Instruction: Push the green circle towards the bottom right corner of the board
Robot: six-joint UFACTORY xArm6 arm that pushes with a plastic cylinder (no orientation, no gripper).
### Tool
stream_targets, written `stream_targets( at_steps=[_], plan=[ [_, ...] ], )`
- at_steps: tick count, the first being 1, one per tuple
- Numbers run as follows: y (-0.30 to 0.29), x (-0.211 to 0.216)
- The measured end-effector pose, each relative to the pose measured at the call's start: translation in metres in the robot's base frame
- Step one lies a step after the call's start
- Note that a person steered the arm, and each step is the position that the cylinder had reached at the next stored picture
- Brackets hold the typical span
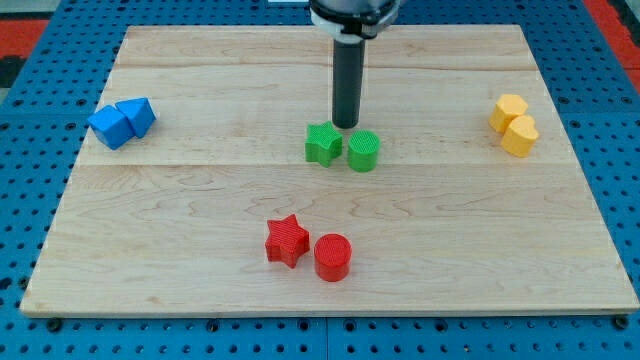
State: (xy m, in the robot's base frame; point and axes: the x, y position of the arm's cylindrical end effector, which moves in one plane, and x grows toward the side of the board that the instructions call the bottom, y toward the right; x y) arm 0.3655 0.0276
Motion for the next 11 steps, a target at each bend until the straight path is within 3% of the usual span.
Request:
stream_targets(
  at_steps=[1, 2, 3, 4, 5, 6, 7, 8, 9, 10, 11],
  plan=[
    [0.003, 0.017],
    [0.027, 0.071],
    [0.091, 0.1],
    [0.082, 0.09],
    [0.022, 0.071],
    [0.002, 0.098],
    [0.04, 0.133],
    [0.114, 0.142],
    [0.109, 0.141],
    [0.091, 0.112],
    [0.111, 0.094]
  ],
)
